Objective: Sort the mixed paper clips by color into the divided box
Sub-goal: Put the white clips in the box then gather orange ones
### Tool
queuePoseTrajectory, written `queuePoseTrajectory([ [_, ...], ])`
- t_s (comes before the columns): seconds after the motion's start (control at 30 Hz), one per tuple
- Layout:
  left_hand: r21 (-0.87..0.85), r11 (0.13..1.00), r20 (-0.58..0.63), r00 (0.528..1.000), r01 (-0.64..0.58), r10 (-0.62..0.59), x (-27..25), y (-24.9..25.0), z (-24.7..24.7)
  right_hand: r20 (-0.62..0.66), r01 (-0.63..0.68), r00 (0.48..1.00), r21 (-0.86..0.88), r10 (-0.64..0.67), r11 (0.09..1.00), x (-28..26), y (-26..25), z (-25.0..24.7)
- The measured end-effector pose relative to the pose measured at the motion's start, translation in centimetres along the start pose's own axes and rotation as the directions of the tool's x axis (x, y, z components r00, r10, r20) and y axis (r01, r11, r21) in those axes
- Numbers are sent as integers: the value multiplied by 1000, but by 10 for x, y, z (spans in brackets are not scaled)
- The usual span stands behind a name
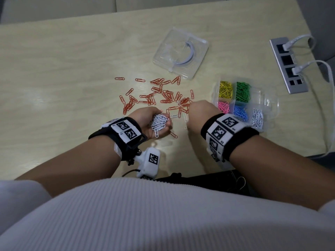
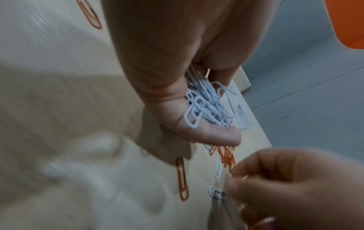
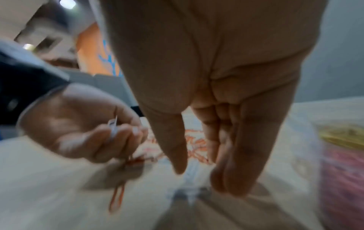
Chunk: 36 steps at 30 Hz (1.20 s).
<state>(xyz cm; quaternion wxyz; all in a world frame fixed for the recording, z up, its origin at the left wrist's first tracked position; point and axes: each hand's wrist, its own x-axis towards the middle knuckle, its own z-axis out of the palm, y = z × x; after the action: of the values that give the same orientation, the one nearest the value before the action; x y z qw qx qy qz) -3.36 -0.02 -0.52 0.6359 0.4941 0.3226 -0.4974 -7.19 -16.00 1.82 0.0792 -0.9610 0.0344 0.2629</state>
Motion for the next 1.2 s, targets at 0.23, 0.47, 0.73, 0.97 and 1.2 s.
queuePoseTrajectory([
  [0.23,7,999,-52,998,-37,37,-5,5,-10,8,45,999,-19,-45,999,6,-3,21],
  [0.47,25,998,-89,994,-54,56,-9,8,-24,52,48,998,-80,-44,996,10,-9,20],
  [0.73,3,1000,-36,999,-9,9,-8,3,-24,-174,368,926,216,-335,904,6,-50,6],
  [0.97,-6,1000,-24,1000,12,-12,-7,4,-34,-100,128,985,-127,-141,984,19,-23,23],
  [1.2,26,1000,-65,998,-18,19,-14,5,-36,12,152,988,-191,-153,970,21,-25,22],
])
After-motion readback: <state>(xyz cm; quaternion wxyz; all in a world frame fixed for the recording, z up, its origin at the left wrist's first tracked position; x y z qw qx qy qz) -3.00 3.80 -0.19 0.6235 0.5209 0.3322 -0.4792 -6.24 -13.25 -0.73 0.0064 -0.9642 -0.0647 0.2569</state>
